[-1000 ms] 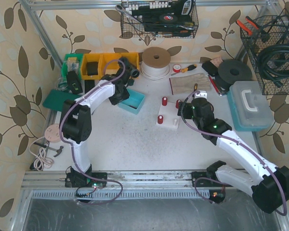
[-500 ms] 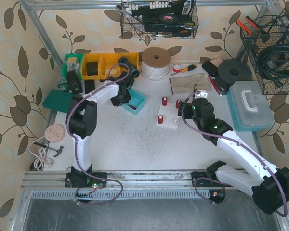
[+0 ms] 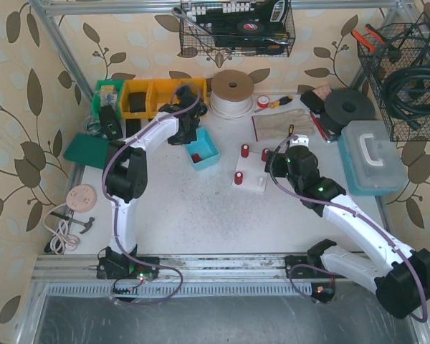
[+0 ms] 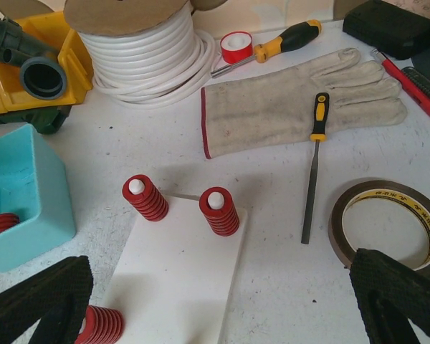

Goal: Install the large spring

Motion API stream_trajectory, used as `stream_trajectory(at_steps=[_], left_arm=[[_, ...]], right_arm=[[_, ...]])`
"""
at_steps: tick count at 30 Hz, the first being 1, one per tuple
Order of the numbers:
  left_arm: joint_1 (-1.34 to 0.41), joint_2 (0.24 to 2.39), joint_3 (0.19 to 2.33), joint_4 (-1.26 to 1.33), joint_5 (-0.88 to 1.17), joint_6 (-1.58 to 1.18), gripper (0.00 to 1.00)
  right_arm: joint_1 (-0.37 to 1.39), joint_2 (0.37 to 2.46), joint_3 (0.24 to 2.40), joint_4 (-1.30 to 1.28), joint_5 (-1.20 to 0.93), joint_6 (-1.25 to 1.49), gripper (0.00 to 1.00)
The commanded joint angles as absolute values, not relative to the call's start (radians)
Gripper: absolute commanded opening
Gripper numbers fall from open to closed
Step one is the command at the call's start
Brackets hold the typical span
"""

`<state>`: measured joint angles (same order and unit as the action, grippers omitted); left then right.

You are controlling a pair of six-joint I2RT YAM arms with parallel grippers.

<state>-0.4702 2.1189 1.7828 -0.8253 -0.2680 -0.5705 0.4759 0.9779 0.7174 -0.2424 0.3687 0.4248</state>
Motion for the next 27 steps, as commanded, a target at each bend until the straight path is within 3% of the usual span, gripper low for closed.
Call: stream_trajectory(at_steps=[1,15,27], left_arm=[[-0.456,2.157,1.819,-0.870,-0.270,-0.447,0.14],[-0.449,2.172,1.845,-0.839,-0.254,-0.388,0.09],[-0.449,2.039,1.888,-0.813,-0.235,-0.391,0.35]], right_arm=[[0.483,0.985,0.745,-0.242,0.397,0.414,0.97],[0.482,0.987,0.746,-0.242,0.403,0.413,0.96],[0.482,1.024,0.750,-0.233,0.410,0.390,0.96]])
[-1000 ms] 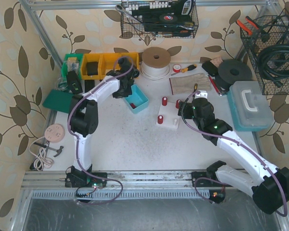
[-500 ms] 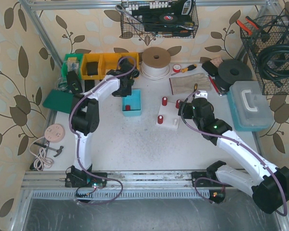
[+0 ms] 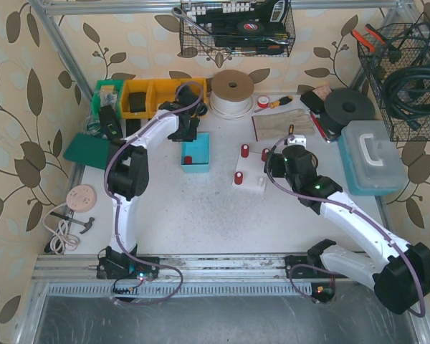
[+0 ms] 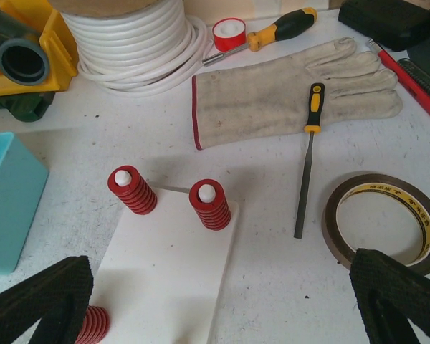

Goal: Install the large spring

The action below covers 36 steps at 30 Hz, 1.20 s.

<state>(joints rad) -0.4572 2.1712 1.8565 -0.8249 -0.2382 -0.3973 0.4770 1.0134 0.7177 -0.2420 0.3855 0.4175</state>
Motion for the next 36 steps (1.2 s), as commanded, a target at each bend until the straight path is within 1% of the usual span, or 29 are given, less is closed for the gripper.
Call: stream_trajectory(at_steps=[1,6,11,14,17,20,23,25,27,29,32,33,36], left_arm=[[-0.449,2.015,1.875,-0.808,-0.244,-0.389,0.35],[-0.449,1.912,1.803,-0.784,-0.220,-0.348,0.36],[-0.438,1.864,1.740,-0.722,-0.080,-0.252,0.34],[-0.434,1.840,1.730,-0.705,0.032,-0.222,0.32],[-0.436,1.869,1.820,-0.827,0.087,-0.115,0.29],[-0.429,1.896,1.835,-0.893,0.038,0.010,0.27],[-0.414,1.919,1.840,-0.939,0.097,0.113,0.25],[-0.379,1.900,1.755,-0.869,0.203,0.079,0.24],[-0.368,1.912,1.732,-0.868,0.258,0.073,0.24],[-0.355,1.912,1.732,-0.898,0.252,0.027,0.24],[-0.351,1.882,1.685,-0.859,0.213,-0.035,0.29],[-0.353,1.897,1.700,-0.856,0.194,-0.046,0.30],[-0.365,1.990,1.839,-0.952,0.135,-0.084,0.31]], right_arm=[[0.482,1.026,0.753,-0.236,0.418,0.384,0.96],[0.482,1.017,0.766,-0.250,0.393,0.363,0.96],[0.482,1.004,0.809,-0.318,0.406,0.344,0.96],[0.482,1.010,0.910,-0.480,0.408,0.397,0.96],[0.489,1.011,0.977,-0.593,0.318,0.476,0.96],[0.495,1.035,1.037,-0.678,0.230,0.579,0.96],[0.497,1.093,1.129,-0.831,0.192,0.686,0.96],[0.499,1.140,1.176,-0.924,0.217,0.725,0.96],[0.505,1.171,1.213,-0.984,0.275,0.727,0.96],[0.507,1.202,1.266,-1.086,0.351,0.768,0.96],[0.507,1.233,1.331,-1.209,0.383,0.778,0.96],[0.506,1.239,1.341,-1.234,0.385,0.765,0.96],[0.507,1.241,1.338,-1.254,0.387,0.695,0.96]])
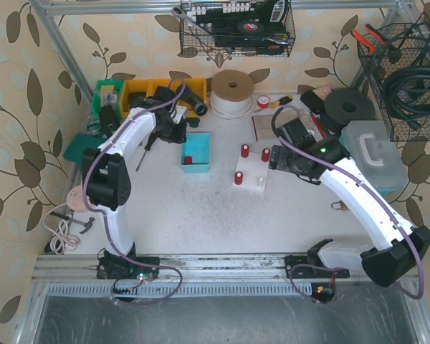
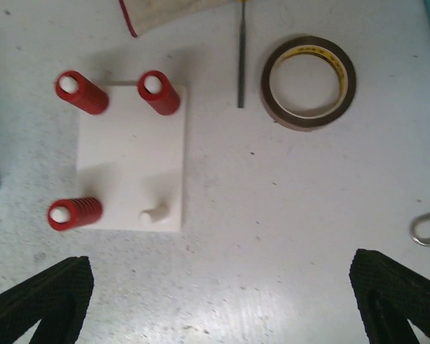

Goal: Install the large spring

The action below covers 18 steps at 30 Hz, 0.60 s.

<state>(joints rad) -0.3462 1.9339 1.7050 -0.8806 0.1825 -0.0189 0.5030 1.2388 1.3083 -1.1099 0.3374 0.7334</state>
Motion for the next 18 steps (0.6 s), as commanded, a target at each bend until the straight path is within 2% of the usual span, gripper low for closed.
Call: stream_trajectory(at_steps=[1,4,11,18], left_arm=[[-0.374,2.011,1.878,-0.977,0.110,-0.108,0.31],[-0.416,2.016,1.903,-0.967,0.015,-0.195,0.33],[-0.466,2.095,1.918,-1.036,-0.007,-0.432,0.30],[-0.485,2.133,1.914,-1.090,-0.055,-0.493,0.43]], right_arm=[[0.506,1.239,1.339,-1.253,0.384,0.673,0.96],[0.506,1.226,1.330,-1.211,0.353,0.588,0.97],[0.506,1.146,1.203,-1.112,0.314,0.500,0.97],[0.508,1.083,1.135,-1.083,0.293,0.463,0.97]])
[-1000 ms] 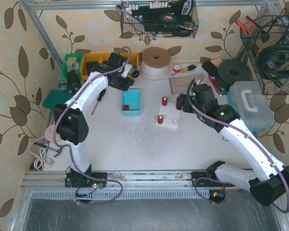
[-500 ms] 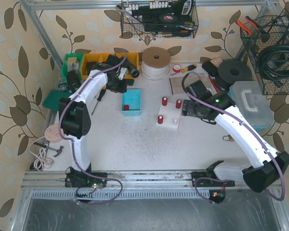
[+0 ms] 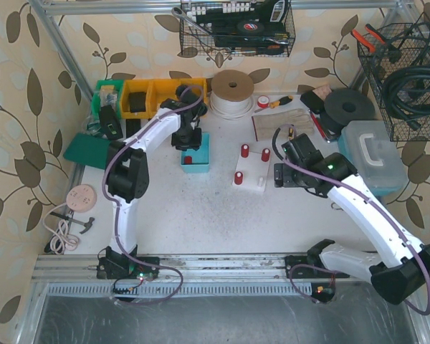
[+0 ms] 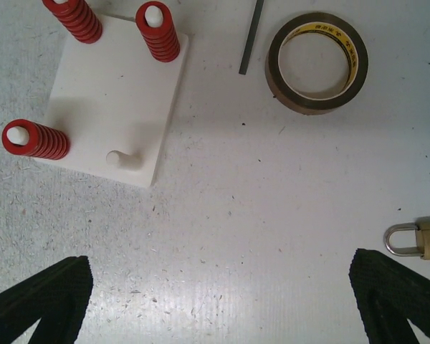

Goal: Install the large spring

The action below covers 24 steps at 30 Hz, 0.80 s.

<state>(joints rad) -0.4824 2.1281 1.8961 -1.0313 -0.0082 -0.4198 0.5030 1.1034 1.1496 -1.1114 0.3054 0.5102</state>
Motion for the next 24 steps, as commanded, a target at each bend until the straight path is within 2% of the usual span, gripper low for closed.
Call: stream_trajectory(at_steps=[1,6,12,24], left_arm=[[-0.488,2.144,1.916,-1.094,-0.061,-0.498,0.43],[-0.494,2.218,1.976,-1.171,-0.110,-0.521,0.44],[-0.495,2.243,1.962,-1.191,-0.077,-0.532,0.43],[-0.525,2.304,1.933,-1.142,-0.066,-0.596,0.44]], right_arm=[[0.507,1.084,1.138,-1.085,0.297,0.455,0.97],[0.507,1.103,1.153,-1.103,0.316,0.430,0.97],[0.505,1.127,1.186,-1.120,0.342,0.392,0.97],[0.506,1.140,1.196,-1.128,0.359,0.391,0.97]])
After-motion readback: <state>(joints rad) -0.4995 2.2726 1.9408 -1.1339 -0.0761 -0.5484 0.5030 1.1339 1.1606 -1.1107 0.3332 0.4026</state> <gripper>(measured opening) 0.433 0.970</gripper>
